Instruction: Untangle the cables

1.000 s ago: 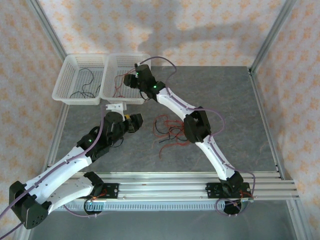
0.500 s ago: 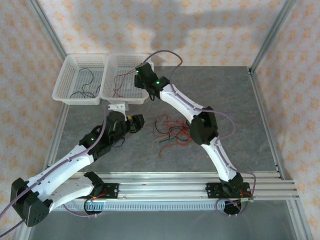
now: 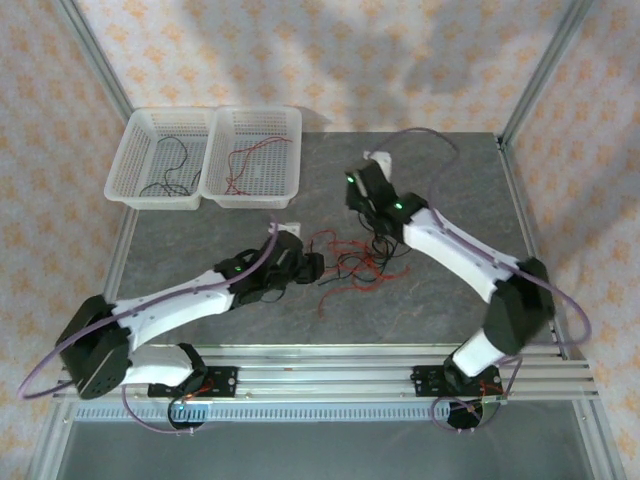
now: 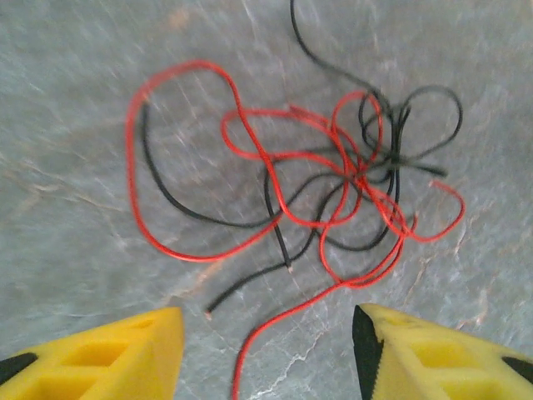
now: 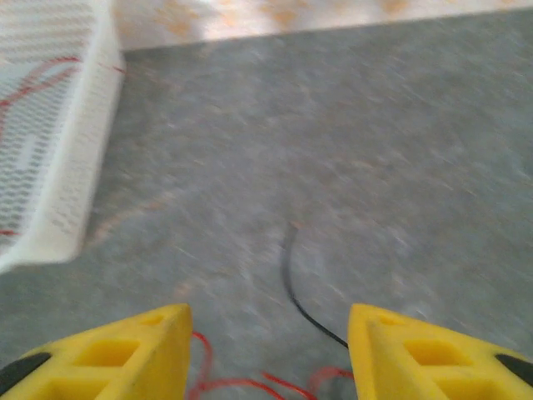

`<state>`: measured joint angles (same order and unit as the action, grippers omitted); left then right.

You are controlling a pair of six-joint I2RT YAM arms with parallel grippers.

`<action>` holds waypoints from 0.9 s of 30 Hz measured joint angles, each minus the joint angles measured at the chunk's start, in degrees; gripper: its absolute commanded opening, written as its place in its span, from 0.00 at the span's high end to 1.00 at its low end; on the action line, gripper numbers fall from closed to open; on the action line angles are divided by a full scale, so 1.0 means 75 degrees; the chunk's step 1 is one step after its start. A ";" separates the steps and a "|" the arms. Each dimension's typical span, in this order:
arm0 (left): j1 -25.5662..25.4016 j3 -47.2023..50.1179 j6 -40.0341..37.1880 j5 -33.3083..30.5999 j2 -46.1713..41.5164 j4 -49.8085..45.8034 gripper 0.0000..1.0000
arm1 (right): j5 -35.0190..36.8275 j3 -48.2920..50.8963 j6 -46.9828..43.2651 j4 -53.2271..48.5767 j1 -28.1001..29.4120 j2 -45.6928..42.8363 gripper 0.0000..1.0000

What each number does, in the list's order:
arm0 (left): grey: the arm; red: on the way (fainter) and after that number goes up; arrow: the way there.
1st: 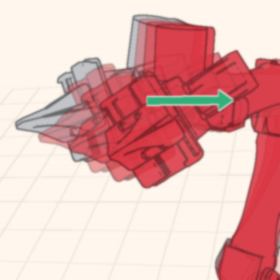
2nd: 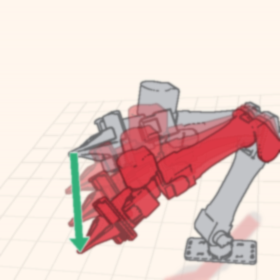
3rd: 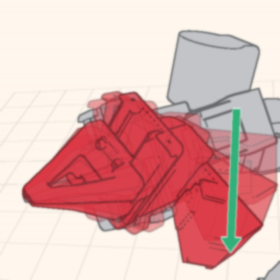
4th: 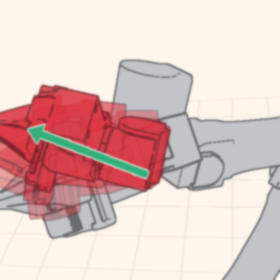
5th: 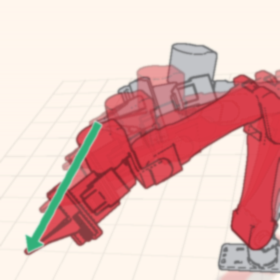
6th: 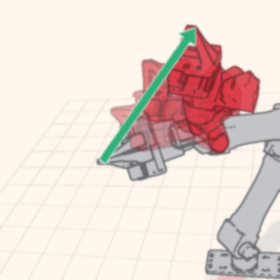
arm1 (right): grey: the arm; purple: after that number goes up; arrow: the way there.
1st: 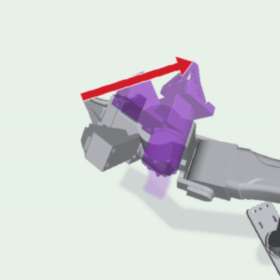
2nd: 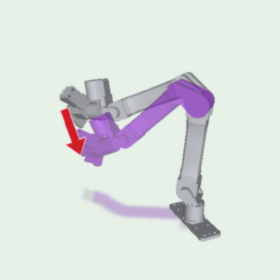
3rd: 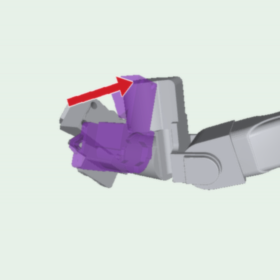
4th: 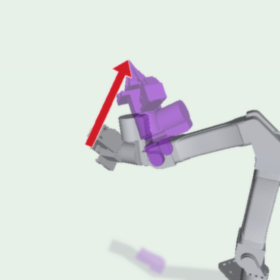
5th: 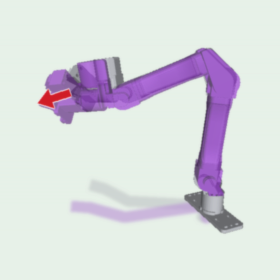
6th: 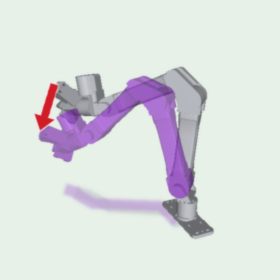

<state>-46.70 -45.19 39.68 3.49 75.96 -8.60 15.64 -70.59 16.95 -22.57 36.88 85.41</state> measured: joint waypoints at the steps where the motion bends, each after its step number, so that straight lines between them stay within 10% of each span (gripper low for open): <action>1: -0.0087 -0.0067 0.0099 0.0079 0.0338 0.0108 0.49 | 0.0009 0.0495 0.0047 0.0044 -0.0047 -0.0411 0.51; 12: -0.0239 -0.1612 0.0347 0.0178 0.2769 0.0740 0.57 | -0.0350 0.3850 0.0807 0.0224 -0.0076 -0.3453 0.58; 27: -0.0239 -0.2617 0.0370 -0.0985 0.3762 -0.0047 0.57 | -0.0749 0.4433 0.1151 0.0321 -0.0076 -0.3774 0.59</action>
<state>-48.49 -64.82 42.46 -3.90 104.18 -8.95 10.02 -37.34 25.58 -20.16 36.32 57.10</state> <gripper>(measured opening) 0.428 0.412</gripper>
